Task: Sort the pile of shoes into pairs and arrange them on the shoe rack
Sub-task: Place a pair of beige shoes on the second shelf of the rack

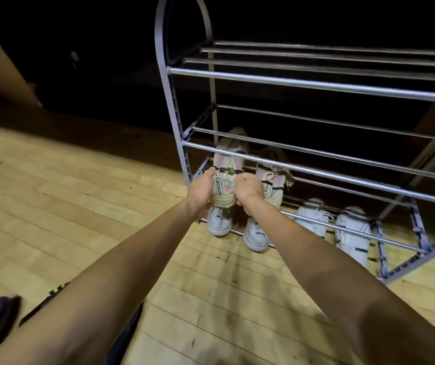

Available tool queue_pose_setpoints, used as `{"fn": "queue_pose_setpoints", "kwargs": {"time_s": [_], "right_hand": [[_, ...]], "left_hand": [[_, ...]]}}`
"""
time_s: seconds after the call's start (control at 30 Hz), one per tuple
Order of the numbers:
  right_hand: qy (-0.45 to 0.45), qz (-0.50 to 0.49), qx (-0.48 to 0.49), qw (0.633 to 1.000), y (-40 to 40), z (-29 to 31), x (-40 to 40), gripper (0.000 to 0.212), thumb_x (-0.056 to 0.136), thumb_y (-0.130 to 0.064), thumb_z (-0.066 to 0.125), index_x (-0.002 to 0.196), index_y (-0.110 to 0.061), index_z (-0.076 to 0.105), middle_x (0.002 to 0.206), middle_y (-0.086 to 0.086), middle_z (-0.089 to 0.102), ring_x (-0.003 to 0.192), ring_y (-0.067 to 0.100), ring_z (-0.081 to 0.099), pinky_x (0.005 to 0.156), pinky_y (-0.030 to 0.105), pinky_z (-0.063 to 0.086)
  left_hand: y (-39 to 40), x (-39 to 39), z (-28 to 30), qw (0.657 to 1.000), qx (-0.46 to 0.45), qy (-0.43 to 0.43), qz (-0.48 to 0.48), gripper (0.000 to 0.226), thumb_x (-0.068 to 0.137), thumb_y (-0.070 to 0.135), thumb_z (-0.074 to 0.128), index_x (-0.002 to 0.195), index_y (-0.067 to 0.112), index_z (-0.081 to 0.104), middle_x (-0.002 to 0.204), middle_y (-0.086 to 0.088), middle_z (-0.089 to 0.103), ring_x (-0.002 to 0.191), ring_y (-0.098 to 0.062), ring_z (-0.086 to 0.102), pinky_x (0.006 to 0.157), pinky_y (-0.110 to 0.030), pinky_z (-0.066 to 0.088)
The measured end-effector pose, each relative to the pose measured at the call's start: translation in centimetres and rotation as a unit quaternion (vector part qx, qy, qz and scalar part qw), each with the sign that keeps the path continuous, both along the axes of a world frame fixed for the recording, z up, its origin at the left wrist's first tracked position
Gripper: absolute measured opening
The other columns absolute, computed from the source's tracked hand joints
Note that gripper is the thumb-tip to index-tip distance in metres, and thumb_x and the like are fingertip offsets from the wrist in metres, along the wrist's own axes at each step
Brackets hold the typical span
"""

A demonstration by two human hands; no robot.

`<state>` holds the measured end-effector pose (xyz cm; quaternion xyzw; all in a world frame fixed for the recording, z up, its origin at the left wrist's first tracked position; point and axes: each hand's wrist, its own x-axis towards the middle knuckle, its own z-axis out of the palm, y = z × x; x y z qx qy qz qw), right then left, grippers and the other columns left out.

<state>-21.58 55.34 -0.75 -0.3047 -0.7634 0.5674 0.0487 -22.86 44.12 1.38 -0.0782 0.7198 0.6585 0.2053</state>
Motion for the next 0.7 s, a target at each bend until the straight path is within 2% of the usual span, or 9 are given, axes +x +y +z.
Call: {"fn": "queue_pose_setpoints", "kwargs": {"time_s": [0.07, 0.13, 0.2, 0.27, 0.33, 0.4, 0.5, 0.6, 0.7], "right_hand": [[-0.005, 0.015, 0.008, 1.0, -0.7, 0.3, -0.3, 0.025, 0.097, -0.016, 0.044, 0.105, -0.012, 0.067, 0.095, 0.012, 0.063, 0.081, 0.025, 0.052, 0.071, 0.038, 0.042], [-0.014, 0.041, 0.011, 0.999, -1.8, 0.4, -0.3, 0.029, 0.095, -0.013, 0.045, 0.118, -0.012, 0.064, 0.112, 0.014, 0.066, 0.088, 0.03, 0.058, 0.077, 0.04, 0.048], [-0.014, 0.047, 0.012, 0.999, -2.5, 0.2, -0.2, 0.034, 0.097, -0.019, 0.045, 0.127, -0.013, 0.059, 0.125, 0.013, 0.064, 0.104, 0.035, 0.063, 0.09, 0.046, 0.053], [-0.011, 0.038, 0.024, 0.999, -2.3, 0.1, 0.1, 0.035, 0.1, -0.028, 0.042, 0.129, -0.014, 0.057, 0.124, 0.013, 0.065, 0.107, 0.037, 0.064, 0.093, 0.049, 0.054], [-0.034, 0.033, 0.07, 0.996, -1.4, -0.1, 0.5, 0.04, 0.102, -0.04, 0.039, 0.123, -0.01, 0.055, 0.114, 0.013, 0.067, 0.098, 0.035, 0.066, 0.087, 0.048, 0.056], [-0.067, 0.06, 0.091, 0.992, -0.5, -0.5, 1.1, 0.052, 0.102, -0.049, 0.035, 0.118, -0.005, 0.057, 0.103, 0.013, 0.067, 0.083, 0.03, 0.066, 0.077, 0.043, 0.058], [-0.104, 0.134, 0.022, 0.985, -0.4, -1.0, 2.0, 0.054, 0.104, -0.047, 0.031, 0.101, -0.002, 0.059, 0.082, 0.015, 0.07, 0.047, 0.02, 0.054, 0.043, 0.026, 0.044], [-0.095, 0.159, 0.013, 0.983, -1.2, -1.5, 2.5, 0.038, 0.104, -0.034, 0.032, 0.101, -0.003, 0.053, 0.093, 0.022, 0.073, 0.056, 0.027, 0.059, 0.046, 0.031, 0.044], [-0.097, 0.161, 0.018, 0.982, -1.7, -1.4, 2.7, 0.048, 0.104, -0.035, 0.028, 0.1, 0.002, 0.058, 0.093, 0.023, 0.073, 0.062, 0.031, 0.061, 0.051, 0.034, 0.045]], "left_hand": [[0.1, -0.1, 0.2, 1.0, -0.01, 0.013, 0.001, 0.041, 0.092, 0.046, 0.04, 0.095, 0.015, 0.066, 0.088, -0.005, 0.065, 0.08, -0.02, 0.058, 0.075, -0.04, 0.048], [0.0, -0.2, 0.3, 1.0, -0.022, 0.015, 0.004, 0.041, 0.09, 0.047, 0.04, 0.096, 0.014, 0.063, 0.089, -0.005, 0.057, 0.082, -0.021, 0.051, 0.074, -0.041, 0.042], [-0.1, -0.2, 0.2, 1.0, -0.017, 0.003, 0.01, 0.039, 0.092, 0.047, 0.039, 0.095, 0.015, 0.062, 0.088, -0.005, 0.057, 0.08, -0.021, 0.051, 0.072, -0.038, 0.042], [-0.2, -0.2, -0.1, 1.0, -0.016, -0.006, 0.021, 0.038, 0.095, 0.045, 0.036, 0.091, 0.016, 0.06, 0.085, -0.006, 0.058, 0.075, -0.021, 0.052, 0.071, -0.036, 0.043], [-0.4, -0.1, -0.6, 0.999, -0.026, -0.019, 0.02, 0.042, 0.097, 0.044, 0.034, 0.096, 0.014, 0.063, 0.09, -0.004, 0.062, 0.079, -0.02, 0.054, 0.079, -0.038, 0.047], [-0.5, 0.2, -0.9, 0.999, -0.029, -0.039, 0.002, 0.048, 0.099, 0.048, 0.031, 0.115, 0.016, 0.063, 0.109, -0.003, 0.064, 0.096, -0.021, 0.057, 0.086, -0.043, 0.051], [-0.4, 0.3, -0.9, 0.999, -0.02, -0.039, -0.006, 0.048, 0.101, 0.049, 0.028, 0.108, 0.017, 0.065, 0.099, 0.0, 0.066, 0.083, -0.018, 0.06, 0.071, -0.037, 0.055], [-0.3, 0.1, -1.1, 0.999, -0.011, -0.027, -0.014, 0.051, 0.101, 0.048, 0.031, 0.111, 0.011, 0.065, 0.101, -0.006, 0.068, 0.084, -0.022, 0.06, 0.074, -0.036, 0.048], [-0.3, 0.0, -1.5, 1.0, 0.003, -0.004, -0.028, 0.05, 0.101, 0.045, 0.032, 0.107, 0.009, 0.066, 0.098, -0.008, 0.065, 0.089, -0.022, 0.058, 0.08, -0.037, 0.044]]}}
